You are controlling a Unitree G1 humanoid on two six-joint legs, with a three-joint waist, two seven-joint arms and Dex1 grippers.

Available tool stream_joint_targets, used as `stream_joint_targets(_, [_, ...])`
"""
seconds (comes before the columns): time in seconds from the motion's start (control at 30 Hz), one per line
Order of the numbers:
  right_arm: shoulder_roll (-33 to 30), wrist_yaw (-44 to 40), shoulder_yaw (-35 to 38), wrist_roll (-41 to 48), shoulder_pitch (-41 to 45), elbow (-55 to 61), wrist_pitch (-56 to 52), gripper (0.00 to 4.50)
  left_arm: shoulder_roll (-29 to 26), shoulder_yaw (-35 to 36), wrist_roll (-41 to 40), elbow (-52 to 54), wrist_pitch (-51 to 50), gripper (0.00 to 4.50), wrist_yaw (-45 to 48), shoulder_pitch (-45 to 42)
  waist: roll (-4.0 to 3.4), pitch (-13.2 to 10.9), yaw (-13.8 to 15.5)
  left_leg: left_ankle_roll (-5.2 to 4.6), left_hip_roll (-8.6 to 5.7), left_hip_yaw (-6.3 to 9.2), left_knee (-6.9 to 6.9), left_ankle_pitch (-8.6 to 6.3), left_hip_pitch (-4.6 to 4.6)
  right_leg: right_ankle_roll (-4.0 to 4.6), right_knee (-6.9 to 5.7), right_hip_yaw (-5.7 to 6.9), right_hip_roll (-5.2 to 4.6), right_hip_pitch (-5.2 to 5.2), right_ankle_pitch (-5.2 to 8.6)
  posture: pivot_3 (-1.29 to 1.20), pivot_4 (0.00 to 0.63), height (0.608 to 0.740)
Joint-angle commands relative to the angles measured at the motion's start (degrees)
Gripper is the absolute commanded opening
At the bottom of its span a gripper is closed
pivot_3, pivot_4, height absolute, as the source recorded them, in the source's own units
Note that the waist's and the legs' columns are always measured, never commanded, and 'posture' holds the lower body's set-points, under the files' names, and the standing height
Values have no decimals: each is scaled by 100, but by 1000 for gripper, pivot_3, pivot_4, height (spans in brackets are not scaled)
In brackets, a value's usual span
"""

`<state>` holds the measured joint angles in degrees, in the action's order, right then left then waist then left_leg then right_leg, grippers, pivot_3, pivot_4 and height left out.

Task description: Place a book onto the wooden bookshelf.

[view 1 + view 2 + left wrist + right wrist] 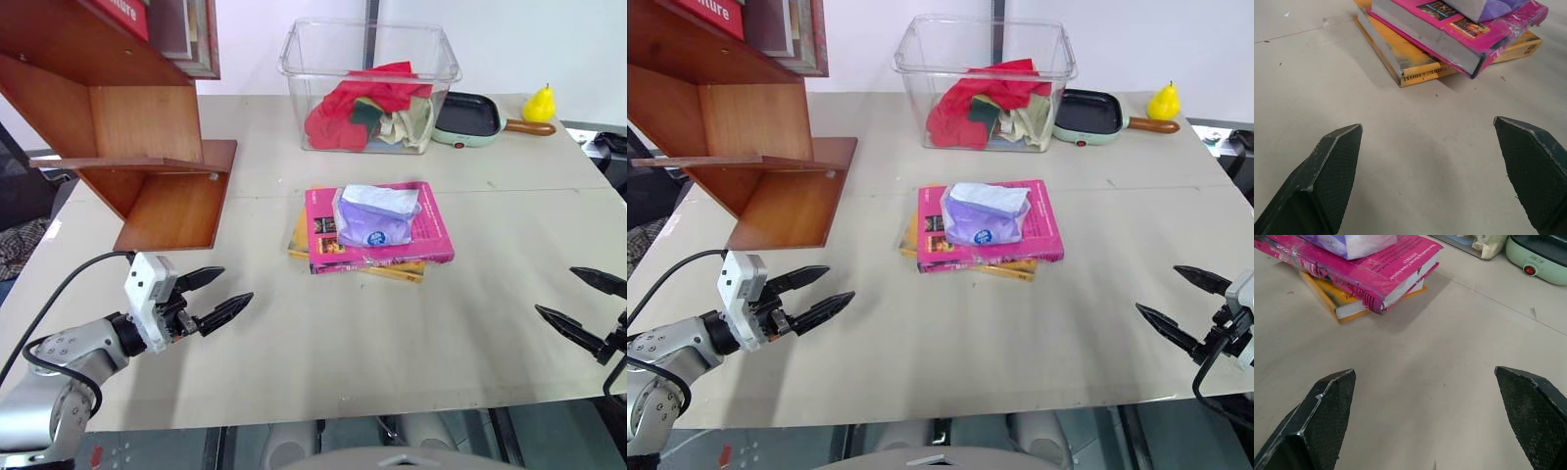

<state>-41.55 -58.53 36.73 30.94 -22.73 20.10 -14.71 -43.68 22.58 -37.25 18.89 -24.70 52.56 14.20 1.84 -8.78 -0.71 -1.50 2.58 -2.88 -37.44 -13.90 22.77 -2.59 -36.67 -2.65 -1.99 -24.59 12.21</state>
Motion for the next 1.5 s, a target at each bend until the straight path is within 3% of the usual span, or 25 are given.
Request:
stream_joint_targets(0.03, [-46,413,-209,-6,391,440,-117,4500,-45,50,-254,114,57,4450,184,-463,0,-1,5,0,-6,0,3,0,1,0,2,2,1,-1,0,0,150,740])
stream_joint_targets(0.13, [-167,1526,-1260,-450,1444,1326,-900,4500,-87,-136,-614,369,59,4450,576,-989,1,-14,-26,0,-4,-1,1,1,10,-1,-7,16,13,-12,0,0,150,740])
stream_joint_targets(0.23, [-234,1448,-1919,-103,2155,1392,-1416,4500,-60,-163,-635,454,21,4450,643,-1059,-9,-8,-34,0,-5,8,4,1,-6,10,-10,15,23,-7,-7,0,150,740])
stream_joint_targets(0.33, [-44,1799,-2591,-366,3103,1158,-1617,4500,-28,-232,-716,780,14,4450,602,-1086,0,-14,-16,-1,-1,10,6,2,2,14,-8,16,30,-10,-8,0,150,740])
stream_joint_targets(0.7, [313,1627,-4458,-1266,5238,77,-1711,4500,186,116,-755,1054,475,4450,877,-416,3,-20,-21,-1,-12,6,4,1,15,23,-1,17,17,-12,-13,0,150,740])
stream_joint_targets(1.03, [636,1064,-5491,-1919,6229,-1180,-1855,4500,281,319,-882,901,837,4450,1544,149,4,-21,-26,-1,-10,8,3,1,14,25,-4,21,16,-13,-14,0,150,740])
stream_joint_targets(1.2, [651,920,-5587,-2168,6270,-1633,-1758,2881,278,261,-863,1072,885,4500,1609,319,4,-21,-7,-1,-12,5,3,1,14,25,-3,22,11,-12,-14,0,150,740])
stream_joint_targets(1.3, [532,766,-5375,-2011,6187,-1407,-1918,1274,254,190,-896,1119,837,4500,1573,254,4,-21,-2,-1,-12,7,0,2,13,25,-4,24,10,-10,-14,0,150,740])
stream_joint_targets(1.4, [437,623,-4877,-1562,5946,-945,-1972,31,209,61,-981,1191,718,4500,1569,108,5,-20,6,-1,-13,7,-1,2,13,24,-4,25,8,-10,-14,0,150,740])
stream_joint_targets(1.5, [324,564,-3831,-591,5542,-105,-2469,31,145,-128,-1173,1329,487,4500,1492,-219,3,-24,20,-1,-13,10,1,1,18,24,-3,27,9,-11,-14,0,150,740])
